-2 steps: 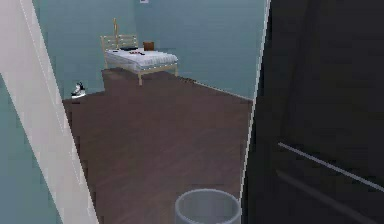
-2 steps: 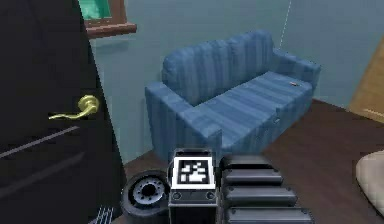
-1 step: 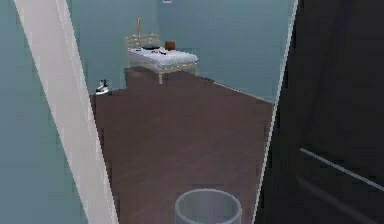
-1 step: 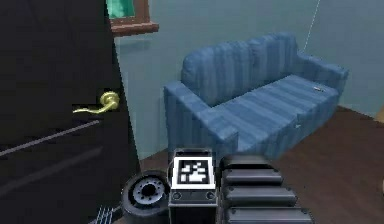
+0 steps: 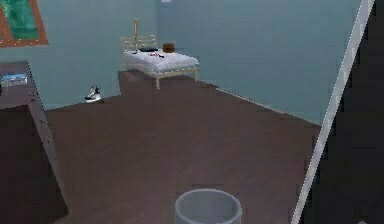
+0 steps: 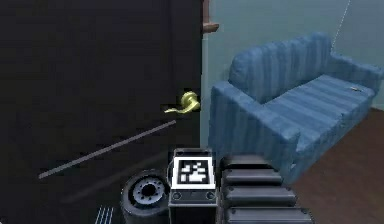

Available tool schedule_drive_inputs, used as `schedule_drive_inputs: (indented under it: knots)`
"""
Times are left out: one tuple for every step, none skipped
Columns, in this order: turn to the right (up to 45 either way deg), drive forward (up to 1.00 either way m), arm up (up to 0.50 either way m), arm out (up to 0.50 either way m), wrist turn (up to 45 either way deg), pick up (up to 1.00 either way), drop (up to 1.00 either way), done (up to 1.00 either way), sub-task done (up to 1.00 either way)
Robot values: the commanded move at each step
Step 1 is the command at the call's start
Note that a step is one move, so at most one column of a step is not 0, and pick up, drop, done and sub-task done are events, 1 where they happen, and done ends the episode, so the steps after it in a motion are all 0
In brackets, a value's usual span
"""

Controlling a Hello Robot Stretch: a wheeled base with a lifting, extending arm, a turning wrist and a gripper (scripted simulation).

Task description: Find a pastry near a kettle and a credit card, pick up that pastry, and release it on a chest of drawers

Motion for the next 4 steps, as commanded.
schedule_drive_inputs:
  knots:
    - [-24.0, 0.0, 0.0, 0.0, 0.0, 0.0, 0.0, 0.0, 0.0]
    - [0.0, 1.0, 0.0, 0.0, 0.0, 0.0, 0.0, 0.0, 0.0]
    - [-3.0, 0.0, 0.0, 0.0, 0.0, 0.0, 0.0, 0.0, 0.0]
    - [0.0, 0.8, 0.0, 0.0, 0.0, 0.0, 0.0, 0.0, 0.0]
